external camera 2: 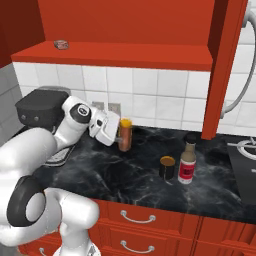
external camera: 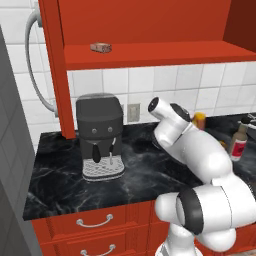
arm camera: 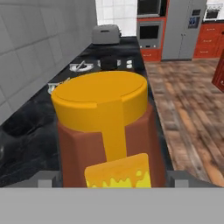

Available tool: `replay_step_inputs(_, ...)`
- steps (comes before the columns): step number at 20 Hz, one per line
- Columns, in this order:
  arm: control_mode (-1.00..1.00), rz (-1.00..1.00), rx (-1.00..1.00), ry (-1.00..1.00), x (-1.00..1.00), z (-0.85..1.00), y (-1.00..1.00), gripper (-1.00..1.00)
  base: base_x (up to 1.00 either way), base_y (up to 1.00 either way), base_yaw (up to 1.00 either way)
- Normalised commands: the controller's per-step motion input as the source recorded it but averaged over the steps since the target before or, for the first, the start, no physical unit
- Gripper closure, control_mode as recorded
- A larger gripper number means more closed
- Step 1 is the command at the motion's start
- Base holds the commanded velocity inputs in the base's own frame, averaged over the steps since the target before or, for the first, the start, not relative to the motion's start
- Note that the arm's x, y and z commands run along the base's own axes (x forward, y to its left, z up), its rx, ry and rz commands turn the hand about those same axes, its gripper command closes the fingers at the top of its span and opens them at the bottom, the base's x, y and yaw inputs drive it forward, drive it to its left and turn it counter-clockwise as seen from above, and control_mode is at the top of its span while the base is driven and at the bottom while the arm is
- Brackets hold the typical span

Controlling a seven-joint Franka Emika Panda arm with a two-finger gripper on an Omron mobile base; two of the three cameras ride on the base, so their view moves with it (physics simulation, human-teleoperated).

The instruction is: Pick the syrup bottle and honey bottle from the cabinet and place them next to the mug.

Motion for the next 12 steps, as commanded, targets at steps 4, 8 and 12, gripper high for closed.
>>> replay_step_inputs(4, -1.0, 0.0, 0.0, 0.0, 0.0, -0.74, -0.27, 1.0, 0.0, 0.0, 0.0)
replay_step_inputs(8, -1.0, 0.0, 0.0, -0.04, 0.0, -0.88, 0.0, 1.0, 0.0, 0.0, 0.0)
replay_step_inputs(12, -1.0, 0.0, 0.0, -0.05, 0.0, -0.71, 0.0, 1.0, 0.0, 0.0, 0.0)
